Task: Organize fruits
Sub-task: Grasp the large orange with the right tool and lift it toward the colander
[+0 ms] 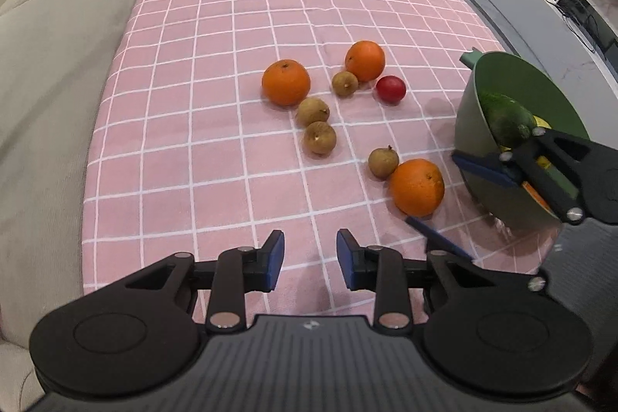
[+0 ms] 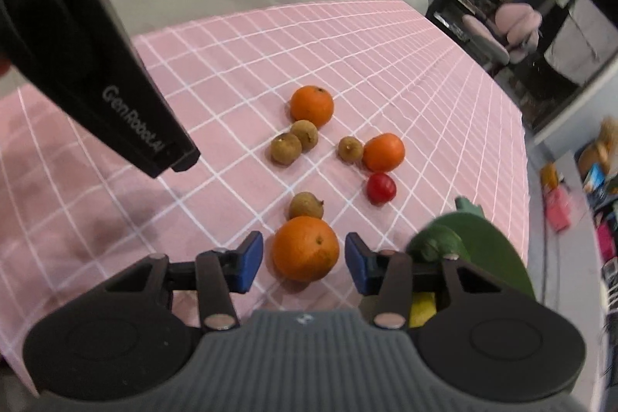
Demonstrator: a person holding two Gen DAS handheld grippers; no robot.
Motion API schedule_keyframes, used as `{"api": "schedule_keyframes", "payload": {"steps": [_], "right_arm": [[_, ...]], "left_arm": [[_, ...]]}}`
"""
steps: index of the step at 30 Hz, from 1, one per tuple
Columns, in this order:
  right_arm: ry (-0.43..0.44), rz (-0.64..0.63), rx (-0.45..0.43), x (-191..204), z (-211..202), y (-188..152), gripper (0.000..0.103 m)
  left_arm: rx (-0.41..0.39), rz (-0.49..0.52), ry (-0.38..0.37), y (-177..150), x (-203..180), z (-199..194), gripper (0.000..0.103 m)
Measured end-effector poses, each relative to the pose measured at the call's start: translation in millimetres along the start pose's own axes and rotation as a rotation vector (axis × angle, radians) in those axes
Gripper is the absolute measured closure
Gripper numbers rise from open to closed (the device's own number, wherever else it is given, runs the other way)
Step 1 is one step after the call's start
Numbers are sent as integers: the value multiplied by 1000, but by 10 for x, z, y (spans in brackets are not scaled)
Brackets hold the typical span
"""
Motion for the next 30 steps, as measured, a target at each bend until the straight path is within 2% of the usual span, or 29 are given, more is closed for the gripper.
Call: {"api": "schedule_keyframes", "payload": {"steps": [8,10,14,17,24,30], "right_arm": [[-98,-128,10,157,123,5,53],[-103,-165,14,202,132,-3,55],[-164,-233,2,324,132,-23,55],[-146,-222,43,309,227,3,55],[-172,-247,53,323,329,-11,60],[-127,-219,53,255,318,-6,62]], "left_arm": [[0,-60,-8,85,107,45,66],[3,-74,-8,97,121,57,66],[7,-79,-1,114,122,66,66],[8,-76,2,118,110,71,66],[-6,-82,-8,117,111,38,66],[-25,-76,-8,108,90,-7,66]]}}
Point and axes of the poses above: each gripper's, at about its wrist camera, not at the fingertips, and z roughly the way its jaws point, x to its left, y to its top, the point moved 1 cm from there along z, roughly the way its jaws point, and after that the axes turned 13 degrees about x, right-handed, at the moved point
